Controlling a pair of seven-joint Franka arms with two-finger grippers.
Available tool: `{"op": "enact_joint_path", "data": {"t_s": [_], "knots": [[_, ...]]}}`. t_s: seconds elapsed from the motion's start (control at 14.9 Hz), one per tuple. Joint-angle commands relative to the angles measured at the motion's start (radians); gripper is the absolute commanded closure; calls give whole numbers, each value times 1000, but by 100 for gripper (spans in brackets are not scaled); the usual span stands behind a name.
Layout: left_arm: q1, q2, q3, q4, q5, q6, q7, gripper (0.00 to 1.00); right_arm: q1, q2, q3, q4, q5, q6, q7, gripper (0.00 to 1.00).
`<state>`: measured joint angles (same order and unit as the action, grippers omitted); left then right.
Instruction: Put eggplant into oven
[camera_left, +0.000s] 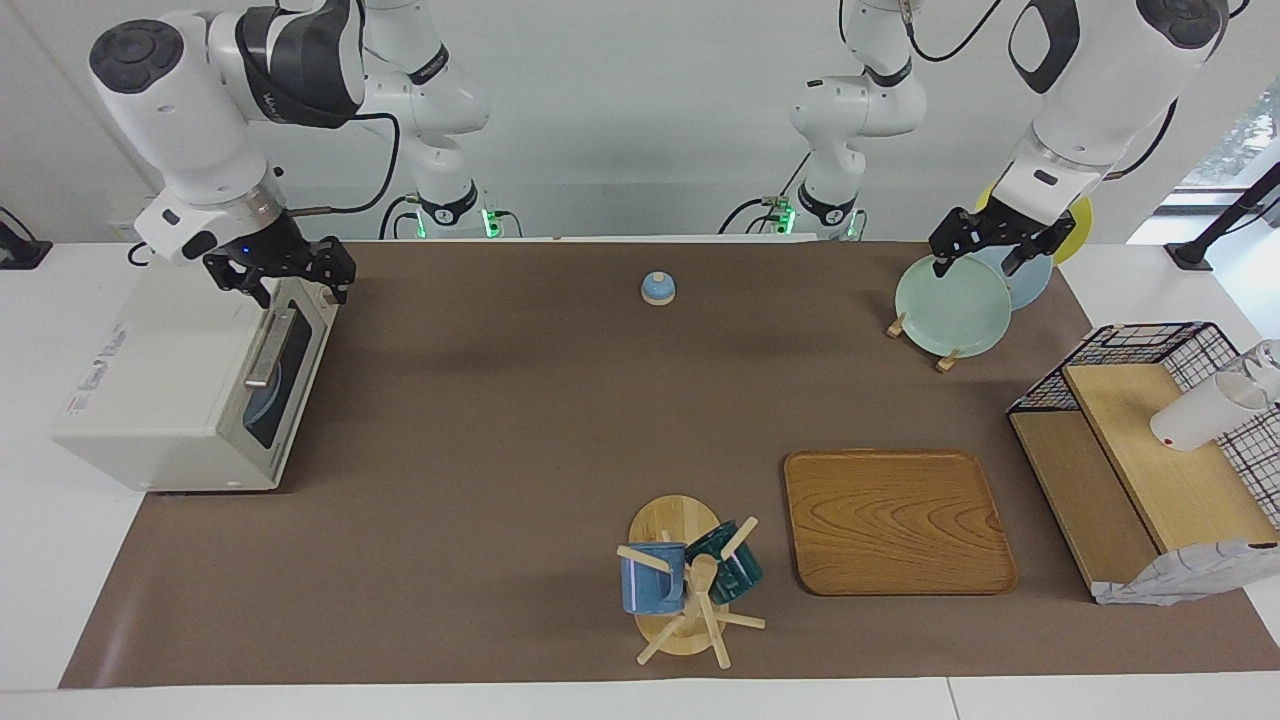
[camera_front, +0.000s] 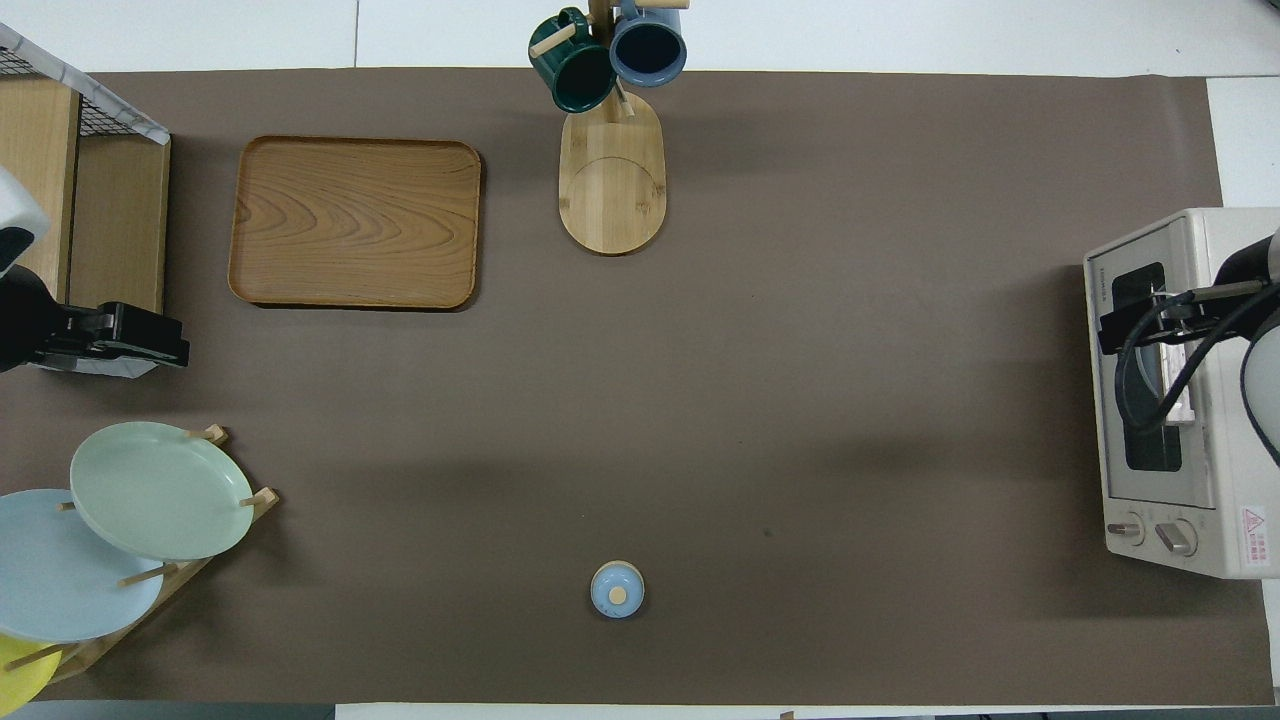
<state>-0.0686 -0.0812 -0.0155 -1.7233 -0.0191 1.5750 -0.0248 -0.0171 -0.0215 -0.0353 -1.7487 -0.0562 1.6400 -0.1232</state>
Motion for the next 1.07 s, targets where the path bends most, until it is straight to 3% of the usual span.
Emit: {"op": "enact_joint_path", "data": {"t_s": [0.0, 1.0], "knots": [[10, -5, -6, 4, 18, -12, 5, 0, -4, 9, 0, 31, 33, -31, 16, 0], [10, -5, -6, 4, 18, -12, 5, 0, 6, -12, 9, 98, 41, -115, 106, 0]]}}
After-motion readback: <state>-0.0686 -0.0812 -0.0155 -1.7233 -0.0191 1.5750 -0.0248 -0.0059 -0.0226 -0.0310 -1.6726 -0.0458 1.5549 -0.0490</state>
